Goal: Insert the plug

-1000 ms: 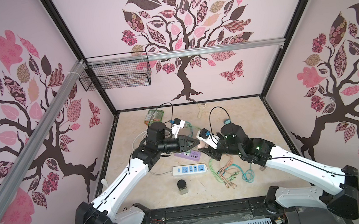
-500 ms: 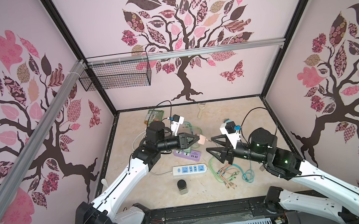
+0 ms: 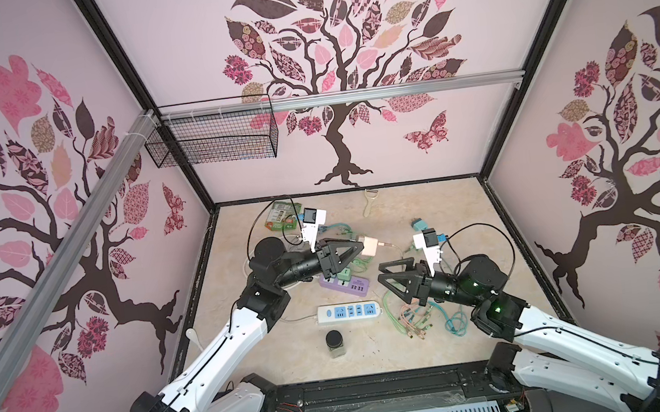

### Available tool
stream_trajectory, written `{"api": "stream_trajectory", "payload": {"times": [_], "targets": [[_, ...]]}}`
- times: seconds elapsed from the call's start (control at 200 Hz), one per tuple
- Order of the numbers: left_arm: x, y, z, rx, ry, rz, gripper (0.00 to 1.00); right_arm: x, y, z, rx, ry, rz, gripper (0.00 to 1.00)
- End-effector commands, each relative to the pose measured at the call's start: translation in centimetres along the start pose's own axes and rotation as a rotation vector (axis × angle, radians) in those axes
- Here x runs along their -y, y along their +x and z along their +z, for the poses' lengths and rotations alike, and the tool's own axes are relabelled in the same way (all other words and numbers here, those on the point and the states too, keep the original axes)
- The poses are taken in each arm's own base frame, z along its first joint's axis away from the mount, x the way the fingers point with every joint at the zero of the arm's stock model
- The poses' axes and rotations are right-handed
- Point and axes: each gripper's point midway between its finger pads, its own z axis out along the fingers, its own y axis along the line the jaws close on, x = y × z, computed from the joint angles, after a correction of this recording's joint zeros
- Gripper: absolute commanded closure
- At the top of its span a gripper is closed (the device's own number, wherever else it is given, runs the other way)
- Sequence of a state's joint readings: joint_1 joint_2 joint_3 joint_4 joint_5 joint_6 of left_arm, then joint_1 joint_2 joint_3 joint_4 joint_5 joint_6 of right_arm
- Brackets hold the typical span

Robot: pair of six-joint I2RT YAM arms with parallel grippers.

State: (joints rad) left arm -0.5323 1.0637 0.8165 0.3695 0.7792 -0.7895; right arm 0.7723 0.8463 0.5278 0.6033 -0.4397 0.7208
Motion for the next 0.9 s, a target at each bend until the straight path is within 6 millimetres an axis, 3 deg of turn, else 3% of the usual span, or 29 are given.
{"api": "stream_trajectory", "payload": {"times": [0.0, 0.3, 0.555, 0.895], "targets": [[1.4, -0.5, -0.4, 0.045, 0.051, 0.051, 1.0, -2.3, -2.9, 0.0, 0.114, -0.114, 0.021, 0.35], [2.2, -0.2, -0.4, 0.076, 0.106, 0.046, 1.0, -2.6, -4.0, 1.4, 0.16, -0.176, 0.02, 0.4], [2.6, 0.0, -0.5, 0.081, 0.113, 0.064, 1.0, -2.6, -4.4, 2.0, 0.171, -0.206, 0.039, 0.52], [2.8, 0.2, -0.6, 0.086, 0.127, 0.061, 1.0, -2.9, -5.1, 2.4, 0.19, -0.227, 0.036, 0.56]]}}
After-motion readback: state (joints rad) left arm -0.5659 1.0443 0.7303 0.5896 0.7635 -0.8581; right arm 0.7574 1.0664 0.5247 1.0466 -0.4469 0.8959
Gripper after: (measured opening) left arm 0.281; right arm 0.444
